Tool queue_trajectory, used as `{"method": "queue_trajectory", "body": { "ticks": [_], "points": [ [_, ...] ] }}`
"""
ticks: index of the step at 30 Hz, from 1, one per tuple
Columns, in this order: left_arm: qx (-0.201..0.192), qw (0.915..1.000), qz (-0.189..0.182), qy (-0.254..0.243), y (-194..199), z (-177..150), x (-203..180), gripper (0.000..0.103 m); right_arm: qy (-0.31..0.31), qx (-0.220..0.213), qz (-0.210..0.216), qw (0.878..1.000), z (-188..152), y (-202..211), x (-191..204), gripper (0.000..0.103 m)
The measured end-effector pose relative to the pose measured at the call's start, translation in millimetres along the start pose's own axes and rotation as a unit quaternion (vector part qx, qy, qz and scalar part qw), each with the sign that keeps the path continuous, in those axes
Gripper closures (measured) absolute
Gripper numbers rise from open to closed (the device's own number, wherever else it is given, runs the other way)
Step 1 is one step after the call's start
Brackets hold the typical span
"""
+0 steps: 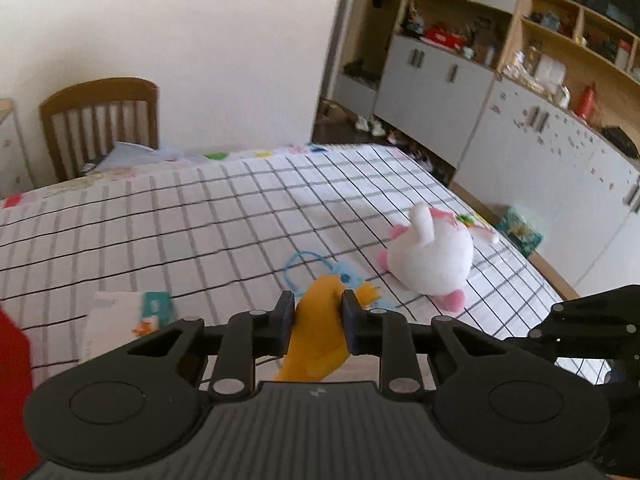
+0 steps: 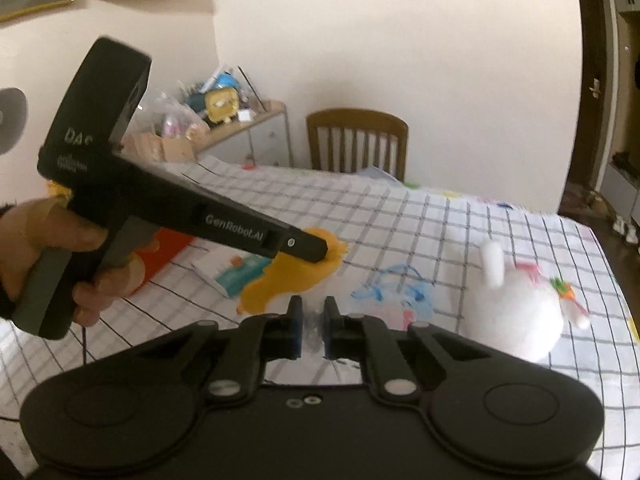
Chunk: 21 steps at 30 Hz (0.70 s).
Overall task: Organize soft objects
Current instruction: 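Lift the yellow duck with the left gripper while the right gripper lifts the clear item, then carry the yellow duck and clear item over the red tin with both grippers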
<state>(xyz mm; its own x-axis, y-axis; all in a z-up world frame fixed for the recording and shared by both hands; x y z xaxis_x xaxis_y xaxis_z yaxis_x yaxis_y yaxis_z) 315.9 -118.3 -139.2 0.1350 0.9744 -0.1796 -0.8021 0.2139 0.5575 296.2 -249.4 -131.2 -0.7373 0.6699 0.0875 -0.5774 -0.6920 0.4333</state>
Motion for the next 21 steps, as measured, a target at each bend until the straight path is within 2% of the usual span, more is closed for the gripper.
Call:
{"method": "queue_trajectory", "body": {
  "ticks": [11,16,21],
  "points": [
    [-0.043,0.9979,0.037,0.03,65,2,45,0.084,0.01,-0.032,0.022,0.999,34,0,33,0.096],
    [-0.025,0.9982,0.047,0.026,72,-12,55,0.084,0.026,-0.029,0.009,0.999,40,-6,36,0.096],
    [-0.008,0.9986,0.052,0.009,69,-28,51,0.084,0.006,-0.012,-0.012,1.0,27,-1,26,0.095]
  ]
}}
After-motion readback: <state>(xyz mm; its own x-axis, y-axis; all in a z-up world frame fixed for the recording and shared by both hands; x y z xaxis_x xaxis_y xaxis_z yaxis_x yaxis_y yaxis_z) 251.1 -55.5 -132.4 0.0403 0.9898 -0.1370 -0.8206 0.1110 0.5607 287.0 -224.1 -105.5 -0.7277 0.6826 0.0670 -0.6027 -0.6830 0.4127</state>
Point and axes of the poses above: each gripper's, at about its wrist camera, not at the fingertips, and y roughly against the way its jaws point, x to its left, z to its top, the point moved 7 cm from there along -y, roughly the way its jaws point, and after that the axes turned 7 degrees about -x, right-handed, at the moved point
